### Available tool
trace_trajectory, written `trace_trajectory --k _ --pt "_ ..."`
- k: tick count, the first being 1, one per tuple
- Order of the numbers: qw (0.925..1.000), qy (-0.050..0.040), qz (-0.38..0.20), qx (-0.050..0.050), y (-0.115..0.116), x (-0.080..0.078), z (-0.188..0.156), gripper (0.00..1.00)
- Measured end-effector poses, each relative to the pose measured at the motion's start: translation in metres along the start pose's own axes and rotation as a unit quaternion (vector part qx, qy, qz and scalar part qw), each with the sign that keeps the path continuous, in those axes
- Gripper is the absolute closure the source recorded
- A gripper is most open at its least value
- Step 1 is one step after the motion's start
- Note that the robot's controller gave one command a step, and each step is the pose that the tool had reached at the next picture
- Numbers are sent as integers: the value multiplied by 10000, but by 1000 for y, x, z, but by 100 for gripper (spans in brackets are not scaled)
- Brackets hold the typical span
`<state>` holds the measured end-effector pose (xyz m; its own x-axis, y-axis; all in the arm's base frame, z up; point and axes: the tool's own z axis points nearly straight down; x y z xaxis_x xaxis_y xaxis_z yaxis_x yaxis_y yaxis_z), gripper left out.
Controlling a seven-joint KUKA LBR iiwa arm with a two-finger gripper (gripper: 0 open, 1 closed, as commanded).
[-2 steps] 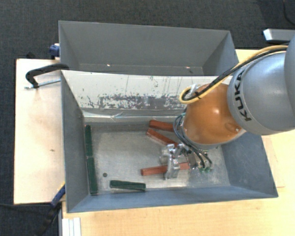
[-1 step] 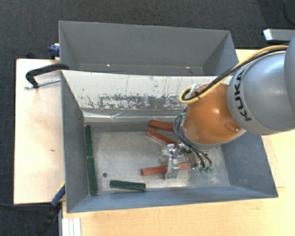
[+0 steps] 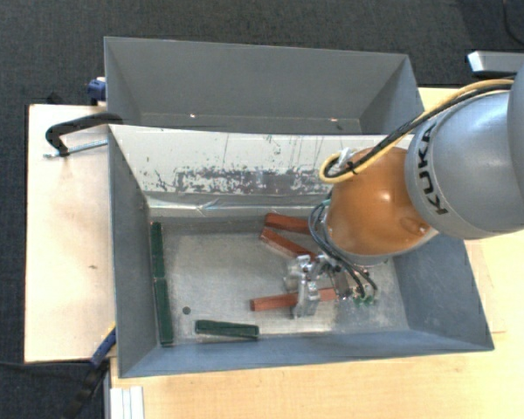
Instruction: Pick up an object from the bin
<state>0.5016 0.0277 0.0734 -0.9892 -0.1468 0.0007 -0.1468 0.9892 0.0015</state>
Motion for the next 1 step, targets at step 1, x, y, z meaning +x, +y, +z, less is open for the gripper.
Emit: trace_trajectory --k 1 --pt "10000 -10 2 1 0 0 -10 100"
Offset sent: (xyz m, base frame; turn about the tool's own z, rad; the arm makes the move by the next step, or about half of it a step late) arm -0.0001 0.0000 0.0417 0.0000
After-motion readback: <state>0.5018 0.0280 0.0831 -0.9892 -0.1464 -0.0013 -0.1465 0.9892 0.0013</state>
